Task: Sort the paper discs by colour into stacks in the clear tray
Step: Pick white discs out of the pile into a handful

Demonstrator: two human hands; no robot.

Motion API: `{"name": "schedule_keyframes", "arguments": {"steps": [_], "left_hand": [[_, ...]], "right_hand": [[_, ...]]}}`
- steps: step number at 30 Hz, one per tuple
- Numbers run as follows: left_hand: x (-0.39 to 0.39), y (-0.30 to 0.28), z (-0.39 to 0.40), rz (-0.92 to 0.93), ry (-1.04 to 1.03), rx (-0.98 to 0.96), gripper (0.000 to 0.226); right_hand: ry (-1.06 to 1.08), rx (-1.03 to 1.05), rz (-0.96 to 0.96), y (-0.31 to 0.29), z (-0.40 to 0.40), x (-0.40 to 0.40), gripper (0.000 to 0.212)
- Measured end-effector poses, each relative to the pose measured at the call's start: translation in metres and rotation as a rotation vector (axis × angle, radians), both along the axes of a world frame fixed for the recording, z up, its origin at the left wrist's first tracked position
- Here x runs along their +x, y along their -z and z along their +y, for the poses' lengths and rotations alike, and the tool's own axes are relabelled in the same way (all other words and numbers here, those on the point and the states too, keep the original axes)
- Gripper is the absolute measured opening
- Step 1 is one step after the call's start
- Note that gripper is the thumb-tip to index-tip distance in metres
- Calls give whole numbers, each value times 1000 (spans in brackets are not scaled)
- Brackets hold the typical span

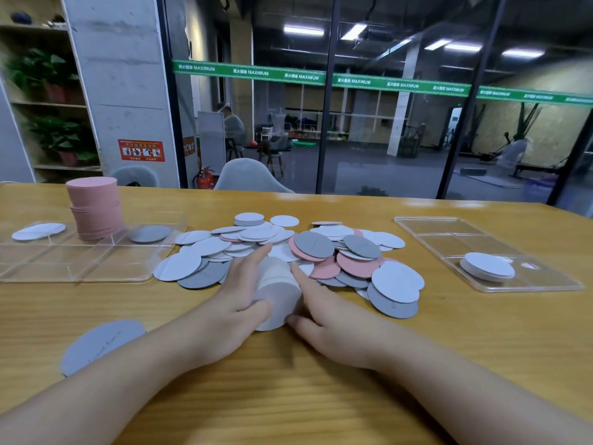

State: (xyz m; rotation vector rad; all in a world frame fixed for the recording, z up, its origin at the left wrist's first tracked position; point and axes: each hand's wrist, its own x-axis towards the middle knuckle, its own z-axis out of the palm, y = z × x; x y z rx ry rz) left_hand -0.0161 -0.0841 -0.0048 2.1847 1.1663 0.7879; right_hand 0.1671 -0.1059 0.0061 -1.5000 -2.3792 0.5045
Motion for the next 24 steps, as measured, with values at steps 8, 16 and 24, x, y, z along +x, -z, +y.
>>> {"name": "schedule_keyframes", "arguments": {"steps": [8, 16, 24], "left_hand": [[4, 3, -6, -39, 15, -27, 72], [25, 8, -11, 7, 53, 49, 71], [53, 10, -3, -30, -14, 101, 61]], "right_hand": [[142, 252, -140, -20, 24, 49, 41], [546, -101, -365, -21, 35, 113, 41], [598, -108, -142, -19, 33, 113, 90]]}}
